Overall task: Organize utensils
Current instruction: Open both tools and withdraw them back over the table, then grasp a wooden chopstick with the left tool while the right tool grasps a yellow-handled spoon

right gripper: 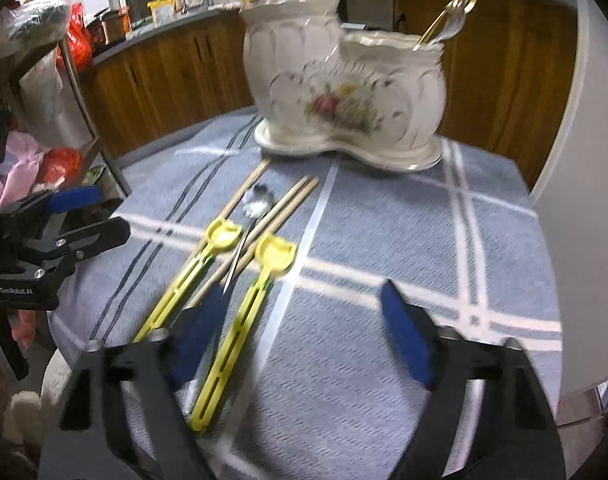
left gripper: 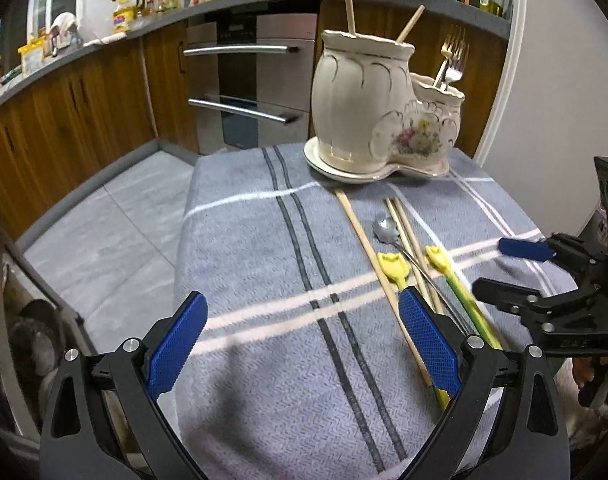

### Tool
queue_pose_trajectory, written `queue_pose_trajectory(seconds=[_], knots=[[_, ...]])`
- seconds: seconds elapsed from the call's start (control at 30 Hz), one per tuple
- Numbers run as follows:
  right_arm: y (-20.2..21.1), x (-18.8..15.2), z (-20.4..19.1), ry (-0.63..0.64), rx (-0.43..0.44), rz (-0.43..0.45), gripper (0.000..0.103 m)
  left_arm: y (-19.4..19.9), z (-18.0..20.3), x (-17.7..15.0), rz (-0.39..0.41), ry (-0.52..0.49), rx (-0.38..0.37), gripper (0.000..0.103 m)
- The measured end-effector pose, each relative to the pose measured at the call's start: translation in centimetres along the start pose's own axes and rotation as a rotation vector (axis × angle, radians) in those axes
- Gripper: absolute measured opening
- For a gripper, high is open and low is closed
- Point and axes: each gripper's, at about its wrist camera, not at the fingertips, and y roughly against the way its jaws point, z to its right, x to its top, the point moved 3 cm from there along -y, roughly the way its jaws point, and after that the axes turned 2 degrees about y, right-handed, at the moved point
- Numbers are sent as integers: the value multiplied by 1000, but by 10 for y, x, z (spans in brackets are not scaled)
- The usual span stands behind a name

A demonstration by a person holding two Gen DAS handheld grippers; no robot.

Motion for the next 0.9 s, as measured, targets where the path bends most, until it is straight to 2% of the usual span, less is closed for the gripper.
queue_pose_trajectory(seconds=[0.03, 0.17, 0.23, 0.3, 0.47, 0.53, 0.6, 0.77, 0.8, 0.9], knots=[[-3, -1, -2, -3, 19, -15, 54, -1, 1, 0, -3, -3, -2, 96], [-7, -3, -11, 11, 49, -44, 36, -2, 6, 0, -7, -11, -11, 96], [-8, -1, -11, 29, 26, -57, 24, -3, 9, 1, -9, -19, -17, 96], [-8, 0, -11, 34, 25, -69, 16, -6, 13, 2, -16, -36, -11, 96], [-5, -1, -4, 81, -21, -69, 10, -14, 22, 1, -55, -67, -6, 92], [-4, -2, 2, 74, -25, -66, 10, -19, 25, 3, -81, -67, -14, 80], [-2, -2, 7, 63, -22, -62, 10, -24, 28, 2, -111, -68, -27, 63], [0, -5, 10, 70, -27, -52, 10, -31, 37, 0, -159, -50, -75, 51], [0, -5, 11, 72, -30, -50, 10, -32, 38, 0, -165, -58, -64, 45], [2, -5, 14, 77, -37, -42, 10, -35, 43, -1, -172, -83, -38, 41]])
